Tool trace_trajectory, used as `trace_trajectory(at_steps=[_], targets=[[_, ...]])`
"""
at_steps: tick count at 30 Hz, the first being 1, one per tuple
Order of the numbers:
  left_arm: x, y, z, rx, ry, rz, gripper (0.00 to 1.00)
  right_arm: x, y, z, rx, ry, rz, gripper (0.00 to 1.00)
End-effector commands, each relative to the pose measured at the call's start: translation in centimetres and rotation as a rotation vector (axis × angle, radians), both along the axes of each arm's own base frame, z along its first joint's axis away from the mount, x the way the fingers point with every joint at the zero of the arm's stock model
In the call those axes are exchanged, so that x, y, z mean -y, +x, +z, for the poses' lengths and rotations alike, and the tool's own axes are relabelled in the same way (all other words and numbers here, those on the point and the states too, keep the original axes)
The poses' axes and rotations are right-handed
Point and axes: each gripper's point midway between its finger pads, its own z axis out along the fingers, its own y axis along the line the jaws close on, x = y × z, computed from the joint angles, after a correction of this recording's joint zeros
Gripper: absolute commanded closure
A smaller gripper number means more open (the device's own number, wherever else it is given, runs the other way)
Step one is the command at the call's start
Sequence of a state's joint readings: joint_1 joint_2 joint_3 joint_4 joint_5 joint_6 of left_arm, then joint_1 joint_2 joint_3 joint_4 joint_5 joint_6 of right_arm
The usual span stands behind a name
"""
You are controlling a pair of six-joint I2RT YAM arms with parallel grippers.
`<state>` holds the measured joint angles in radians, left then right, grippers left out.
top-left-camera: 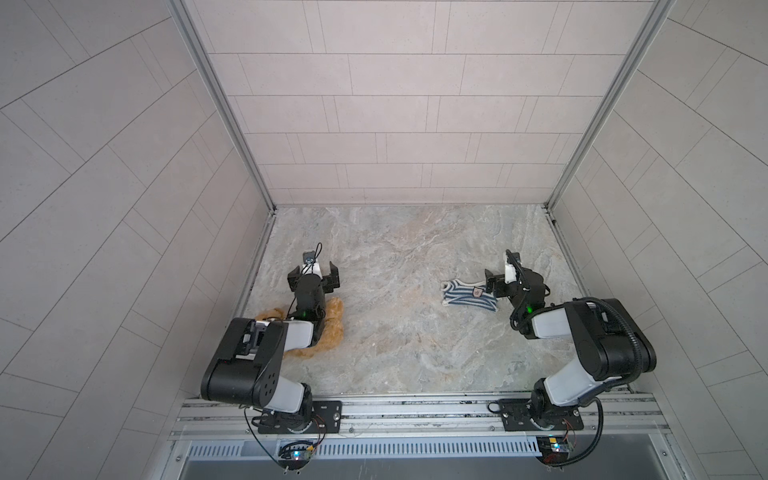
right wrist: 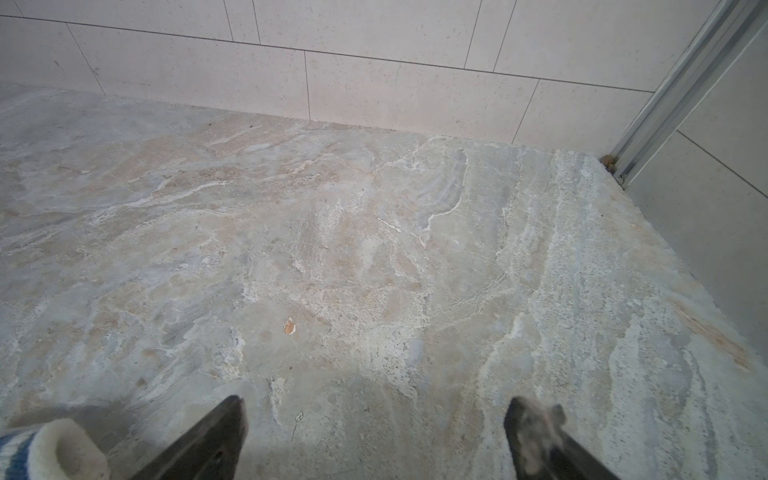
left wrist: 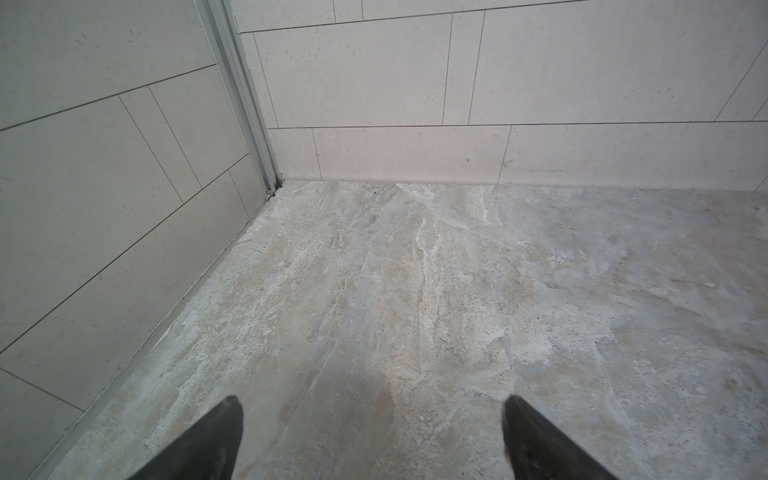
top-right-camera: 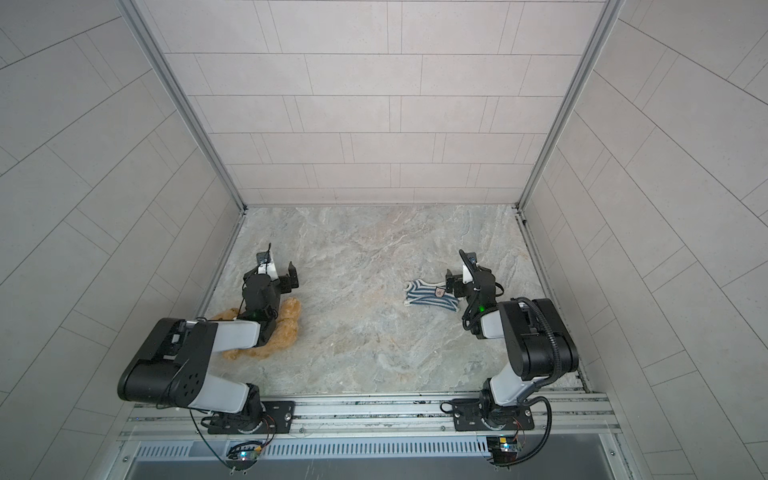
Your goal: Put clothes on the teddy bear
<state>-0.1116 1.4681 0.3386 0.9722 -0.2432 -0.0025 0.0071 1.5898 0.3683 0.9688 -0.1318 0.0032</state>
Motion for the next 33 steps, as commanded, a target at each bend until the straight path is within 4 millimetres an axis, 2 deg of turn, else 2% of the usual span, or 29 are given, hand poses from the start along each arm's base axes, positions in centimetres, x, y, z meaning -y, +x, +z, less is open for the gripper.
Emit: trace_trajectory(at_steps=[1,33], targets=[[0.20,0.35,0.38,0.006,0.004,-0.008,0.00,0.03,-0.04,0.17,0.012,-0.012,0.009,0.00],[0.18,0.38,0.27,0.002,0.004,-0.008,0.00,0.43,0.04,0.16,0.008,-0.012,-0.015,0.00]])
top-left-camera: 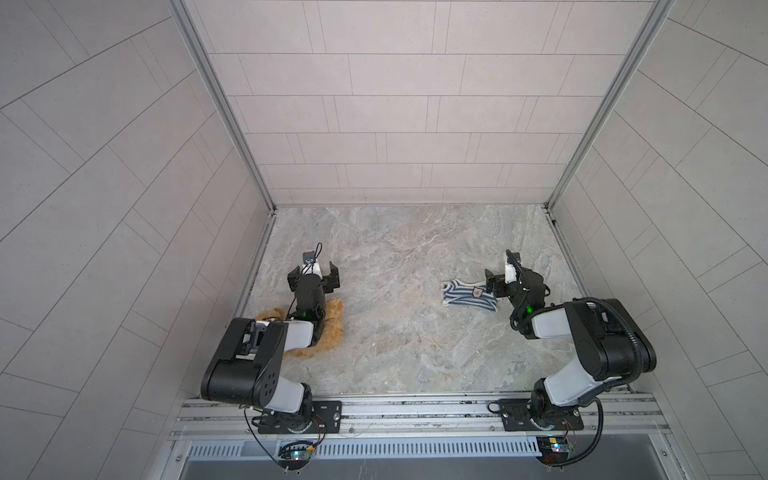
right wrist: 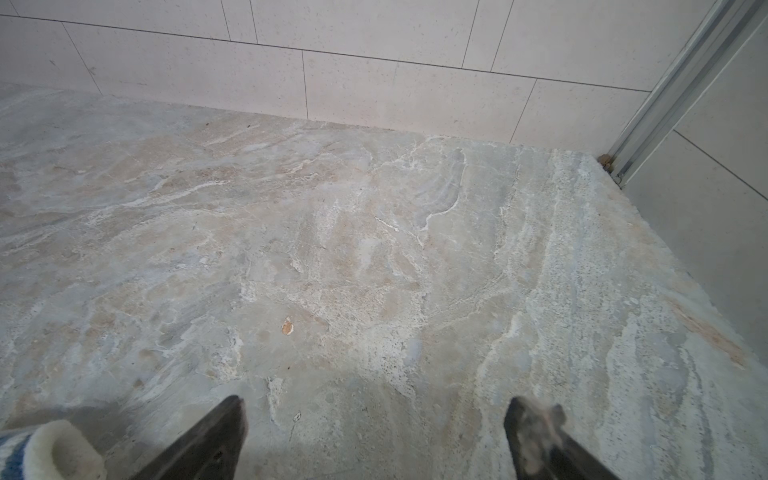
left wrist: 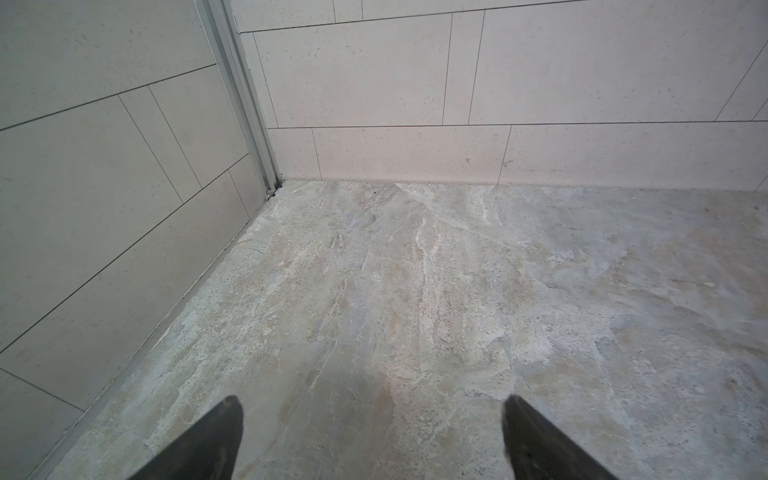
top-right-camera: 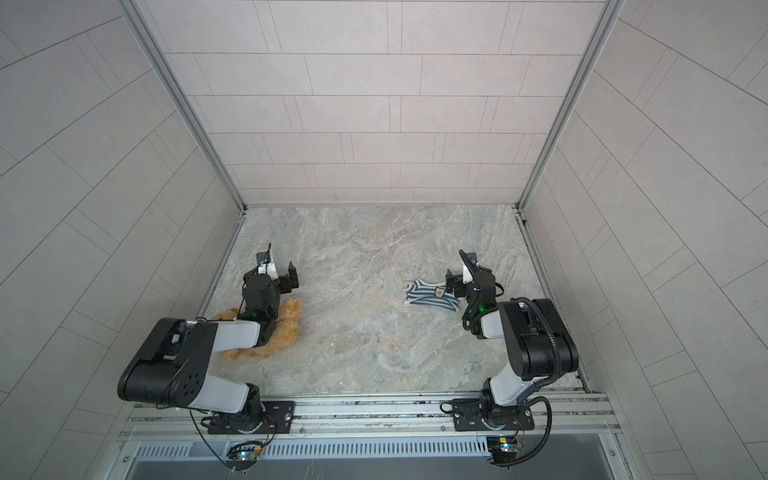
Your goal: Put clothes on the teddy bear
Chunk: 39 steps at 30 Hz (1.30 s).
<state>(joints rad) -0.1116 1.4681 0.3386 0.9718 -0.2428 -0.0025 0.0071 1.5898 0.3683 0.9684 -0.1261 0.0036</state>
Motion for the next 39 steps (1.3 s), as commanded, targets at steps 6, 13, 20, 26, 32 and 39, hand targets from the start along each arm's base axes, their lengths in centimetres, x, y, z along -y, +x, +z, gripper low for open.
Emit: trace_trajectory(at_steps=[6,13,20,26,32,39], targets=[[0.2,0.3,0.4,0.006,0.004,-0.008,0.00,0.5,0.1,0.2,0.011,-0.013,-0.019,0.00],[-0.2,0.1,0.9,0.023,-0.007,0.016,0.00,1.0,-0.4,0.7,0.036,-0.013,-0.051,0.00],[-0.3,-0.2,3.1,0.004,-0.001,0.013,0.00,1.5,-1.2,2.5,0.074,-0.012,-0.083,0.00],[0.2,-0.7,6.0,0.040,-0.027,-0.001,0.00,1.6,-1.8,4.4,0.076,-0.024,-0.086,0.00],[2.3,-1.6,9.6,0.053,-0.162,-0.031,0.00,1.9,-3.2,9.2,0.140,0.054,-0.166,0.00],[5.4,-3.6,9.3,-0.125,-0.501,-0.067,0.00,-1.0,-4.5,9.6,-0.019,0.103,-0.092,0.00]])
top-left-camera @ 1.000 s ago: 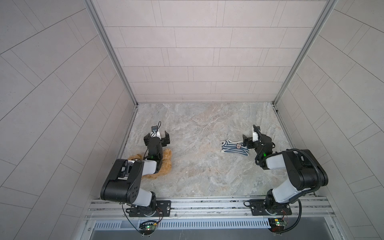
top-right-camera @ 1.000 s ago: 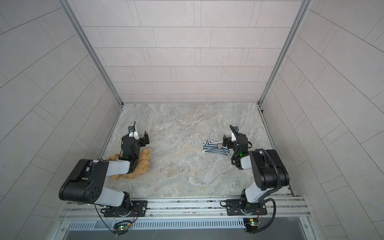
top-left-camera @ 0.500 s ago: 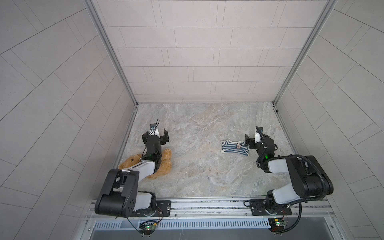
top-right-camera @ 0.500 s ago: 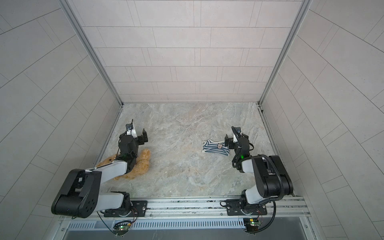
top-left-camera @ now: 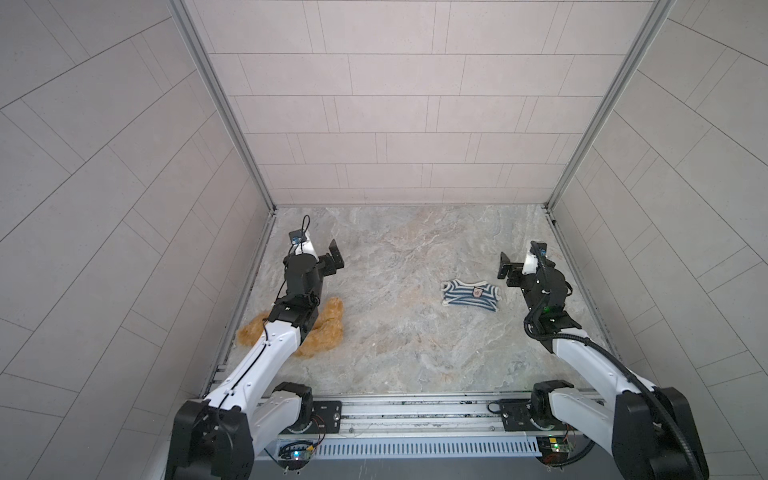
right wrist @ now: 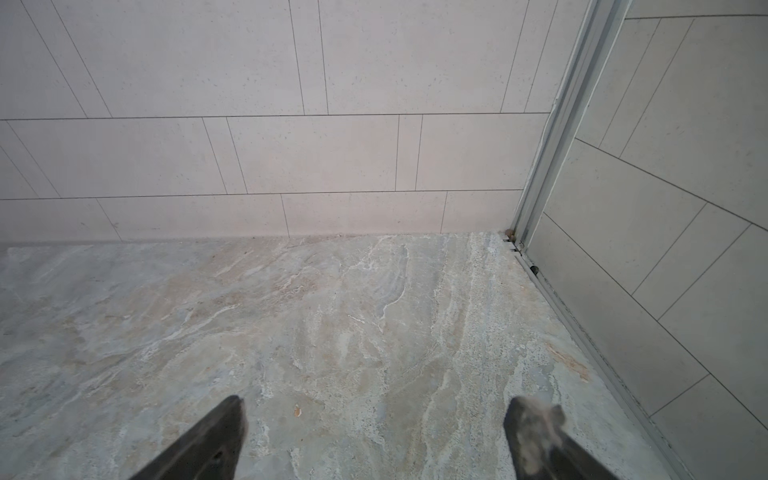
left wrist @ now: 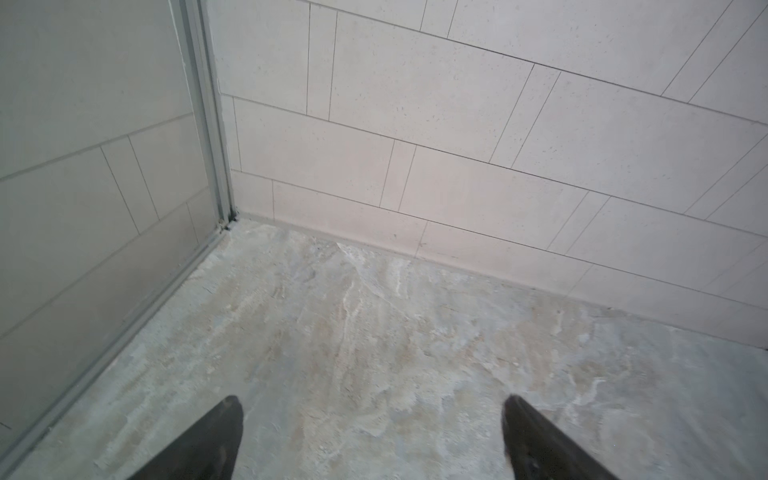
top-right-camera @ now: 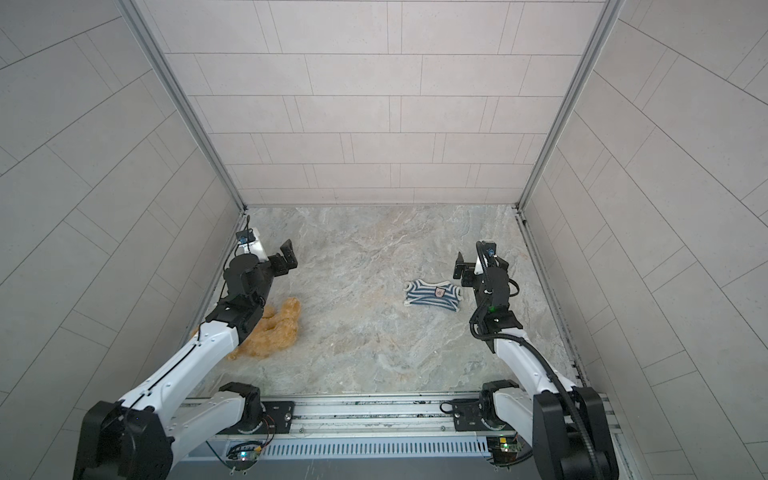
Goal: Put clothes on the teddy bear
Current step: 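Lower the left gripper onto the teddy bear while the right moves over the sweater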
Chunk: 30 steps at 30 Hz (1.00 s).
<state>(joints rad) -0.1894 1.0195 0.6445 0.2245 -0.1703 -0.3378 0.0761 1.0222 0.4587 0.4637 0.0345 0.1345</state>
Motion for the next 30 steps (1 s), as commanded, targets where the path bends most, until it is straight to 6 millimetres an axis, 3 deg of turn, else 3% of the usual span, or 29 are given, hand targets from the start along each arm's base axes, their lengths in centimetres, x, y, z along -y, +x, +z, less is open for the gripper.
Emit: trace_trajectory(at_steps=[1,8,12,16,19,22,30], targets=[[2.3,-2.3,-3.5,-0.204,-0.172,-0.063,0.00,-2.1,-1.1,-3.4,-0.201,0.019,0.062,0.00],[2.9,-7.3,-4.5,-0.389,-0.203,-0.111,0.00,-8.7,-1.5,-6.2,-0.422,-0.064,0.278,0.01],[1.3,-10.4,-4.4,-0.474,-0.151,-0.063,0.00,-11.9,-2.3,-6.8,-0.449,-0.092,0.386,0.00],[-1.1,-13.5,-6.3,-0.652,-0.049,0.037,0.00,-14.2,-2.3,-7.7,-0.483,-0.095,0.472,0.00],[-2.7,-15.2,-7.8,-0.747,0.002,0.100,0.00,-15.6,-2.7,-8.1,-0.503,-0.104,0.523,0.00],[-3.2,-16.1,-9.2,-0.797,-0.054,0.127,0.00,-16.7,-3.1,-8.0,-0.505,-0.124,0.560,0.00],[-4.5,-16.9,-11.7,-0.859,-0.215,0.234,0.00,-17.2,-3.4,-9.3,-0.579,-0.133,0.580,0.00]])
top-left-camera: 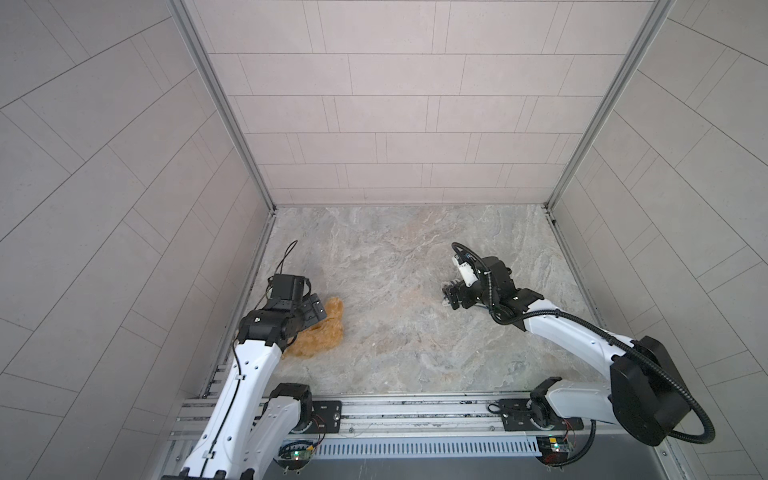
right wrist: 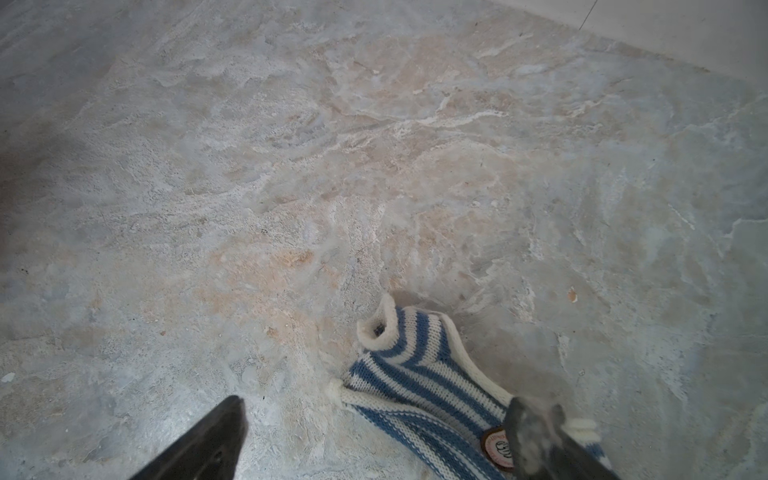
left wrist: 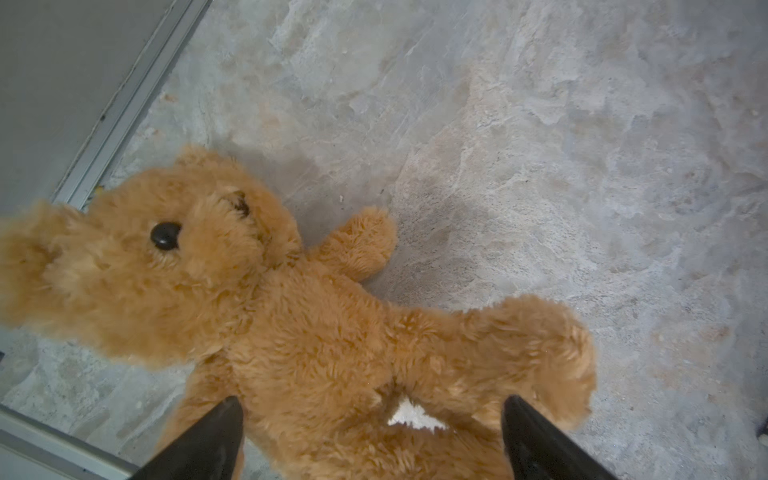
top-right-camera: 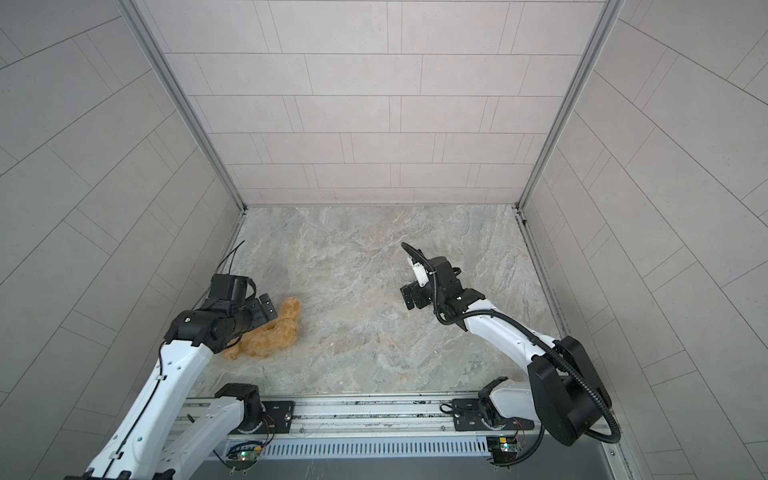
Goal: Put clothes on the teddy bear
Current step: 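Lower the left gripper onto the teddy bear while the right moves over the sweater, then grasp the teddy bear's body with the left gripper and drag it toward the table center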
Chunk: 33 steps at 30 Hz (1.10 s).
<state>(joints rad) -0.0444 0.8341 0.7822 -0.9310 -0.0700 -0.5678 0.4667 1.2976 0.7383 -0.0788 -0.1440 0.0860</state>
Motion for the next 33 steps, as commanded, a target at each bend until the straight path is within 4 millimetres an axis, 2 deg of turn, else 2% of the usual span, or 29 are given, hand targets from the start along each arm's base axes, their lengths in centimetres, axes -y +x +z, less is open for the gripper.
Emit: trace_trajectory(at_steps=[1,3,8,18,21,27,30,33], targets=[[-0.5,-1.0,-1.5,-0.059,-0.047,0.078,0.00,-0.2,-0.2,-0.7,-0.044,-0.028,0.021,0.00],[-0.8,-1.0,-1.9,-0.048,-0.084,0.129,0.00,-0.3,-0.2,-1.0,-0.052,-0.029,0.022,0.00],[-1.1,-1.4,-4.3,-0.061,-0.132,0.225,0.00,-0.7,-0.3,-1.0,-0.053,-0.008,0.034,0.00],[-1.9,-0.4,-8.0,-0.038,-0.176,0.311,0.02,0.1,-0.3,-0.2,-0.012,-0.020,0.006,0.00],[-1.9,-0.1,-8.4,-0.032,-0.167,0.286,0.06,0.4,-0.3,0.1,0.004,-0.021,-0.006,0.00],[-1.7,0.5,-8.4,-0.020,-0.137,0.198,0.21,1.1,-0.2,1.1,0.057,-0.023,-0.036,0.00],[-0.7,1.7,-8.2,-0.006,-0.156,0.118,0.24,1.7,-0.2,1.6,0.087,-0.028,-0.060,0.00],[1.3,3.4,-7.0,-0.003,-0.116,-0.029,0.27,2.1,-0.2,1.7,0.104,-0.036,-0.079,0.00]])
